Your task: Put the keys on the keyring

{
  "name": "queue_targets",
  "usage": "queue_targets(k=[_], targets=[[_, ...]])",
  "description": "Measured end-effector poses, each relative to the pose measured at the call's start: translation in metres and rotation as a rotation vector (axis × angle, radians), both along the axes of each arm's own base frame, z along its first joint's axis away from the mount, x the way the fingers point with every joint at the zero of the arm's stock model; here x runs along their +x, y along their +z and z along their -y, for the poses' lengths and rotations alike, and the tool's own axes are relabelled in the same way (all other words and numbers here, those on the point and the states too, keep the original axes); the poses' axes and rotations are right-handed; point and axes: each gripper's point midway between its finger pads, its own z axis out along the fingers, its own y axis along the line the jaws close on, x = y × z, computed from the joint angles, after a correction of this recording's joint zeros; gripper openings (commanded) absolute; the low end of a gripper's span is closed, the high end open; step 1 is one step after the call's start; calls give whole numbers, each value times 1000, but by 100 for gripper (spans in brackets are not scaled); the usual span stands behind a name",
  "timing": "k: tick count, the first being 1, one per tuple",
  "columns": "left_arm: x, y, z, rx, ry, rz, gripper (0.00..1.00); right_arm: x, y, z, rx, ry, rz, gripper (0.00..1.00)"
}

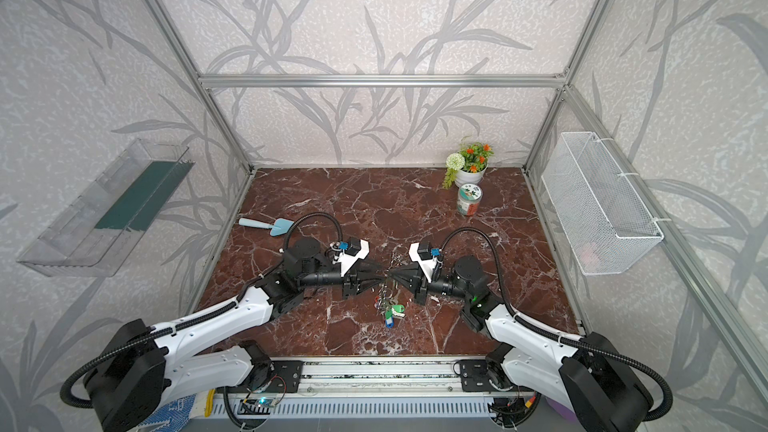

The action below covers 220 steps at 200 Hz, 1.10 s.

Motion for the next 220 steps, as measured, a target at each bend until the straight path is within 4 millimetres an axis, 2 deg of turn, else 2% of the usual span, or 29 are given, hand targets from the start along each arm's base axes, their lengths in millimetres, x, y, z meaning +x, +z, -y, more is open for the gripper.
queue_targets(k=[16,68,118,153,205,220], targets=[[0,2,2,-2,-10,-3,28,0,0,0,1,0,1,0],[-4,-4,2,19,-28,-30,28,-1,3,1,6,0,8,0],[-5,-11,3,39,-43,-57,21,-1,3,1,6,0,8,0],[-6,-9,3,36,-47,-58,20,-1,3,1,6,0,8,0],[-5,-9,3,39,-47,-65,0,-1,3,1,5,0,11,0],[-5,-9,3,45,-48,-71,0,-1,3,1,4,0,13,0]])
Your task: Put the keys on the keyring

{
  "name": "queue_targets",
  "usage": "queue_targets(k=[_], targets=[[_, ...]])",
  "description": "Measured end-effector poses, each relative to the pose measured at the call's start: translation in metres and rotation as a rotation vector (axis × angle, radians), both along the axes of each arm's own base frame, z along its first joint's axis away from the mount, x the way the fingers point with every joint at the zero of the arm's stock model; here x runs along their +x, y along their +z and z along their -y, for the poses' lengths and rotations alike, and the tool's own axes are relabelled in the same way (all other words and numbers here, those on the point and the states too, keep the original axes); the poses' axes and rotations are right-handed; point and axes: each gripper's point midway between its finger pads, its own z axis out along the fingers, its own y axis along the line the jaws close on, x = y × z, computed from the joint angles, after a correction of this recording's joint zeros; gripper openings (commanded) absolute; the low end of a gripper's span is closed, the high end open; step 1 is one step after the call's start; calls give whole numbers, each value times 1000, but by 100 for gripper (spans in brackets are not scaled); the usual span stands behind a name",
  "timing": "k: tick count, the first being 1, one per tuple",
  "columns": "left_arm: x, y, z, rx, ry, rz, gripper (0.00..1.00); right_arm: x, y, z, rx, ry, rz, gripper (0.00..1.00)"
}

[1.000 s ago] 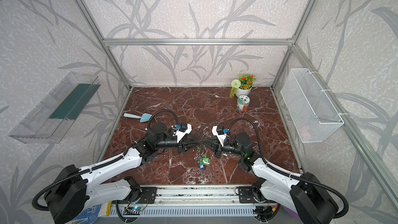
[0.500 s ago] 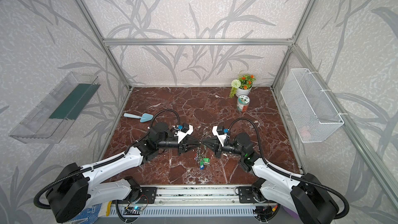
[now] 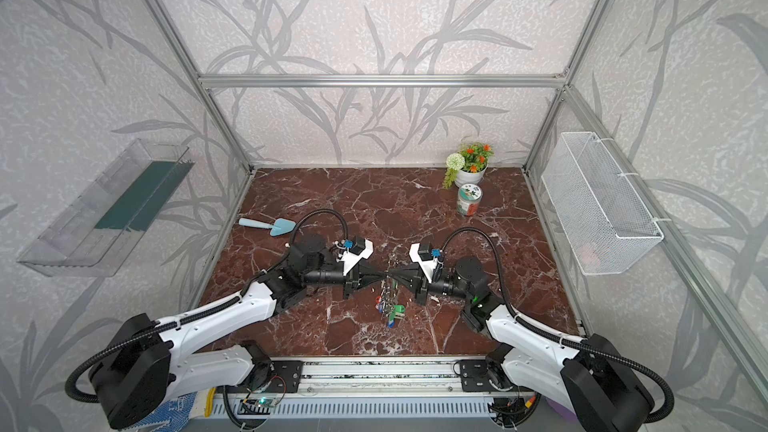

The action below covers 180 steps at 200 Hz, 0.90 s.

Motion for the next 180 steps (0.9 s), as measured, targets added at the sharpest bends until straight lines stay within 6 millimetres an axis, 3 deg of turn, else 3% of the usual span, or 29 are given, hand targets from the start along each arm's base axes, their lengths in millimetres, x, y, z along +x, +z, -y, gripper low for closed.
queue_targets(k=[47,66,87,124,180], targets=[[2,3,-1,46,6,-2,0,0,2,1,4,-7,11,0],[1,5,-3,78,6,11,0,0,3,1,5,-10,14,15],[1,2,-7,144,6,20,0,0,10,3,19,-25,37,22],[-2,0,-15,268,-23,39,0,1,22,8,45,-51,72,25],[-3,12,-18,409,-118,80,0,0,18,6,36,-41,62,27]])
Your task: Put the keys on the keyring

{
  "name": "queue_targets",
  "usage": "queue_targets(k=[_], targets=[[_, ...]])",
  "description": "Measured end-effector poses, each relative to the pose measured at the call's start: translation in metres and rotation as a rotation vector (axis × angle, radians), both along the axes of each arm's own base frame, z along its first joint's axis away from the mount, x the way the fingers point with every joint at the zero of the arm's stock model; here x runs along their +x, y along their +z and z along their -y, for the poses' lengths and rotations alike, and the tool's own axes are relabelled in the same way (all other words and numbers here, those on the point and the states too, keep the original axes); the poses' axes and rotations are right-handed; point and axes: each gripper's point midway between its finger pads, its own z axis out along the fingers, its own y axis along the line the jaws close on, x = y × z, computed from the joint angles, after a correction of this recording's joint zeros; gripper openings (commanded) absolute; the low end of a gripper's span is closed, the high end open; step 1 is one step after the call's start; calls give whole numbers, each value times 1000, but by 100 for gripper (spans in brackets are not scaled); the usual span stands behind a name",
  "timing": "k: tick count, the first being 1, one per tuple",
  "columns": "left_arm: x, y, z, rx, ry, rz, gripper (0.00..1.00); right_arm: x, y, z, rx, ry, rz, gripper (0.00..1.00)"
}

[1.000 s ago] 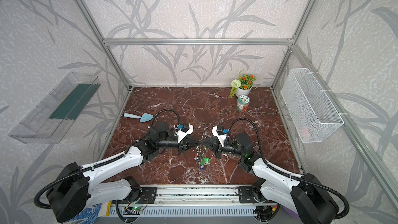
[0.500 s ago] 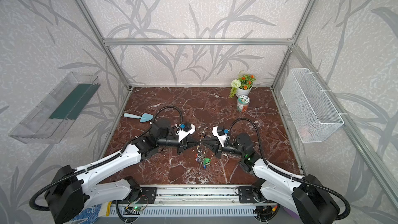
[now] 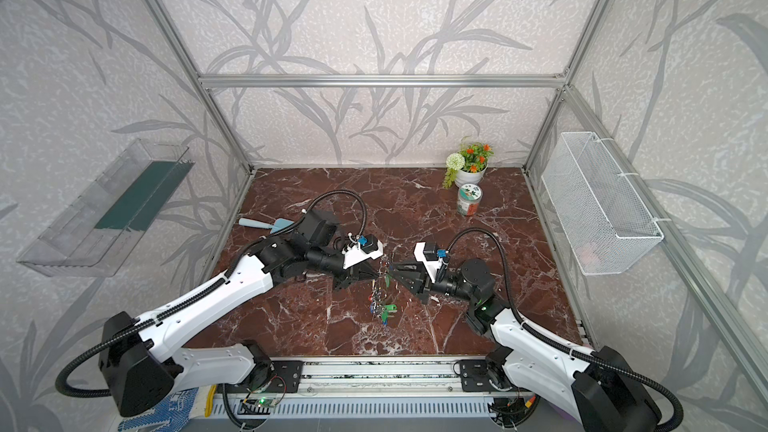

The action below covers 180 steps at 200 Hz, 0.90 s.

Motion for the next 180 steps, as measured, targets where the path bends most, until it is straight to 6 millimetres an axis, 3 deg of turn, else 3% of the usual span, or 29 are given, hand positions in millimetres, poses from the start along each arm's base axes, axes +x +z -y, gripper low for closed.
queue_targets(k=[133,180], targets=[[10,6,16,166,-138,-30,0,-2,-14,-7,-25,49,-43,27],[9,3,21,197,-175,-44,0,-2,-15,-7,-25,49,-43,21]])
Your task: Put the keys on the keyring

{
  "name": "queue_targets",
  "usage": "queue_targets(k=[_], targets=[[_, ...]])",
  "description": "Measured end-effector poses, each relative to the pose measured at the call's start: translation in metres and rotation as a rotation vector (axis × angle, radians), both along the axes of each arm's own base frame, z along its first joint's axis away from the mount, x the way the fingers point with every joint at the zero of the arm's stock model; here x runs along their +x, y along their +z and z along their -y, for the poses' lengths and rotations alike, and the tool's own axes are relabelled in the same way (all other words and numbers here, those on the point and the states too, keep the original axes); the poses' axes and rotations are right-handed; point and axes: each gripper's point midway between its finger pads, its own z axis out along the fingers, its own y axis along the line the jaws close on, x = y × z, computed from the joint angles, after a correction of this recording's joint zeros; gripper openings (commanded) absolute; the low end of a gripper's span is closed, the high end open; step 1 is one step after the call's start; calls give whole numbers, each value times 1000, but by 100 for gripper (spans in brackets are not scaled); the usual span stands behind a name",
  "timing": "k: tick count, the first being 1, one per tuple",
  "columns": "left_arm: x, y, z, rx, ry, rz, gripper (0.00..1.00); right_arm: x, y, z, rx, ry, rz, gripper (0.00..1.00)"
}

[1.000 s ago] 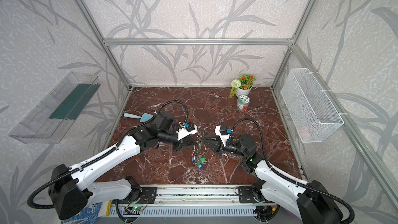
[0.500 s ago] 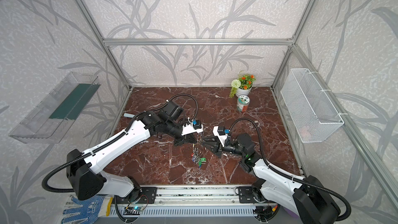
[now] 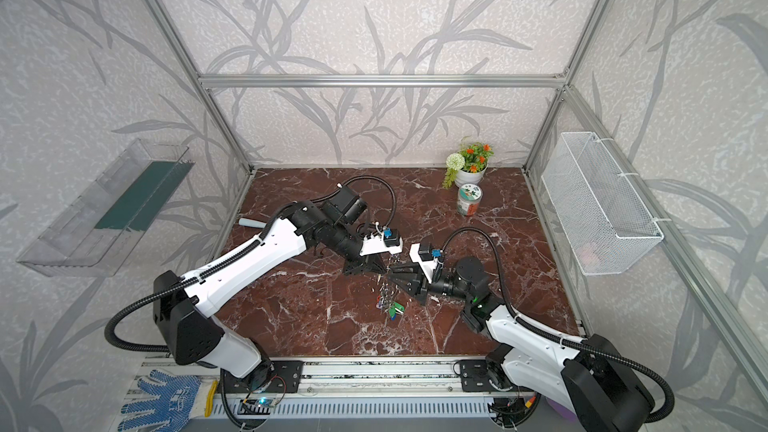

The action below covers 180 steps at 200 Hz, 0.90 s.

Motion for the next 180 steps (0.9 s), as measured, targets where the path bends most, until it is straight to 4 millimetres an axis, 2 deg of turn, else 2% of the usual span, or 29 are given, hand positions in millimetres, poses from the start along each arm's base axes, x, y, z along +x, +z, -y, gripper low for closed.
queue_targets(k=[92,129,180], targets=[[-1,1,-1,26,-10,-22,0,1,-3,-1,-6,-1,-7,10],[-1,2,-1,29,-13,-23,0,2,-2,-1,-4,-3,-7,0],[-1,0,-1,36,-12,-30,0,2,-4,-1,-9,-3,-13,0]])
